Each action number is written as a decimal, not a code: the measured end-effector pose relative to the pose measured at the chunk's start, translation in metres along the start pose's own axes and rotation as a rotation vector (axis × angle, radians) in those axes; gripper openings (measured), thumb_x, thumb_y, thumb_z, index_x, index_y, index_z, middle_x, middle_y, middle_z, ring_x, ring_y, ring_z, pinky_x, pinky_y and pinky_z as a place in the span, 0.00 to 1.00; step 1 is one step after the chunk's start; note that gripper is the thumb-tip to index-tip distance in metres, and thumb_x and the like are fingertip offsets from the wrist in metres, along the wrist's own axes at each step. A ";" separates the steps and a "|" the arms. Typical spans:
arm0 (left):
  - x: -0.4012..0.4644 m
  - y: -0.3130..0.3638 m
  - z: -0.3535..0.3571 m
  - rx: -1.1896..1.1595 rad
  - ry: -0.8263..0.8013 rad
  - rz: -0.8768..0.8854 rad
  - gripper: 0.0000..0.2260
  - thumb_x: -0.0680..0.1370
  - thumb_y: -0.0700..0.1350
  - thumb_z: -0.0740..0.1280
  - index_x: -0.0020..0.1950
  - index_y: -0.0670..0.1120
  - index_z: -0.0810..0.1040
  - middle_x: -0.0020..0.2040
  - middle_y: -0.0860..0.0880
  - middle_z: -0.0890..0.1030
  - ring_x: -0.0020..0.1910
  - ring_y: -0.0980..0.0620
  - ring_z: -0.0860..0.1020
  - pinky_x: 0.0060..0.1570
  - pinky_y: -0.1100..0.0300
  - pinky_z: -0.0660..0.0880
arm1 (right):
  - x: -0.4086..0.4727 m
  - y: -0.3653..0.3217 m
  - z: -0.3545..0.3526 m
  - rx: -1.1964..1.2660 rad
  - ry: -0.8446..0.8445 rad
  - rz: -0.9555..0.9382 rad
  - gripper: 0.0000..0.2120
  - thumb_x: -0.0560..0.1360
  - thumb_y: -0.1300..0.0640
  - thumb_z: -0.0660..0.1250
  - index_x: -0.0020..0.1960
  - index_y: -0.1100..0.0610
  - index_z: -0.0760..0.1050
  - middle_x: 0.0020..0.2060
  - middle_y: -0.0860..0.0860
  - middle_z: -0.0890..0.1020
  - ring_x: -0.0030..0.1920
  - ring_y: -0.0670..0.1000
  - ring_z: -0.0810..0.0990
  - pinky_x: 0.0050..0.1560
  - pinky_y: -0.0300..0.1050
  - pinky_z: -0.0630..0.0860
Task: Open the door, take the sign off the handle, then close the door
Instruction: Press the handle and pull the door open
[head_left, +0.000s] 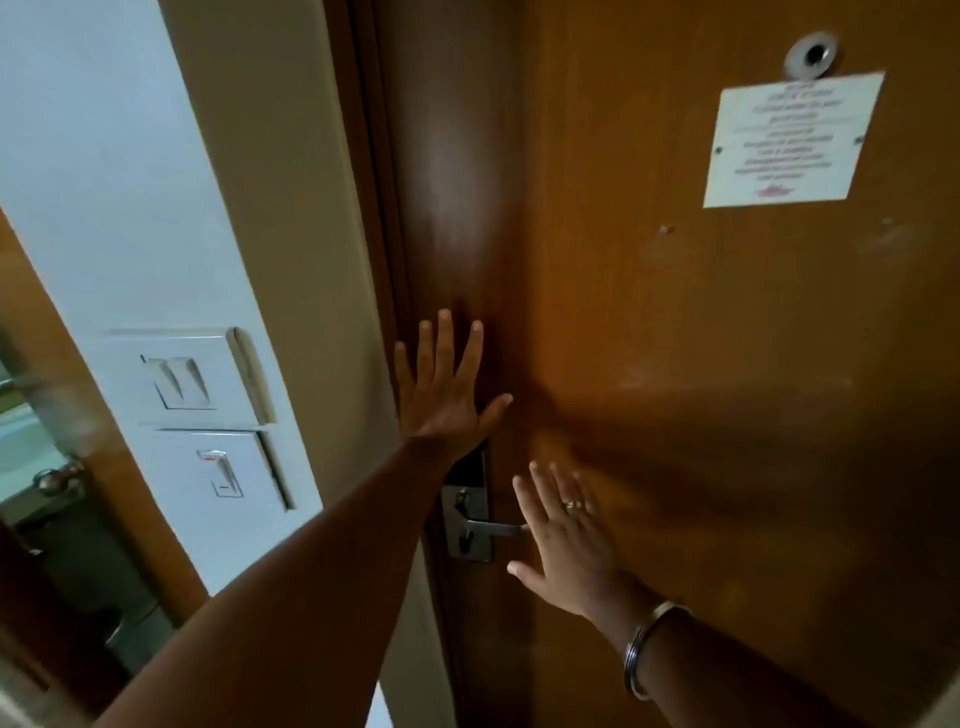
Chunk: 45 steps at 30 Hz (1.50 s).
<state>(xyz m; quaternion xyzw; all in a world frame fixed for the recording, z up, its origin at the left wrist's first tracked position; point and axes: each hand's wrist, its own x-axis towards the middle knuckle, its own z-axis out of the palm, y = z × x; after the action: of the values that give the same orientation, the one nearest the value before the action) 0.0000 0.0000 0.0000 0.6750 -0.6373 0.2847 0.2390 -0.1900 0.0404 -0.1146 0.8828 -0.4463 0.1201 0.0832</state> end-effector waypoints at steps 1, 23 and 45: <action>0.001 -0.003 0.002 -0.031 -0.005 -0.003 0.42 0.73 0.73 0.51 0.80 0.53 0.43 0.80 0.42 0.41 0.78 0.40 0.42 0.72 0.40 0.34 | 0.001 -0.010 0.006 0.017 -0.057 -0.001 0.48 0.72 0.32 0.58 0.77 0.52 0.34 0.78 0.57 0.39 0.77 0.59 0.36 0.74 0.57 0.34; 0.015 0.002 0.058 -0.211 0.024 0.028 0.53 0.66 0.79 0.54 0.79 0.47 0.40 0.78 0.37 0.42 0.77 0.34 0.41 0.74 0.39 0.37 | 0.031 -0.074 0.077 0.274 -0.333 0.338 0.59 0.62 0.25 0.64 0.78 0.53 0.39 0.79 0.55 0.45 0.79 0.57 0.43 0.77 0.53 0.49; -0.071 -0.047 -0.051 -0.070 -0.077 0.327 0.38 0.76 0.70 0.49 0.80 0.51 0.46 0.81 0.44 0.44 0.78 0.45 0.39 0.74 0.44 0.35 | -0.043 -0.109 -0.006 0.024 -0.489 0.275 0.51 0.65 0.27 0.62 0.77 0.54 0.50 0.78 0.58 0.56 0.77 0.61 0.52 0.76 0.56 0.49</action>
<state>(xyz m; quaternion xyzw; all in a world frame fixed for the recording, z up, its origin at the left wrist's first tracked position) 0.0405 0.0901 -0.0104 0.5641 -0.7568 0.2714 0.1882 -0.1276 0.1390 -0.1255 0.8177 -0.5674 -0.0809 -0.0544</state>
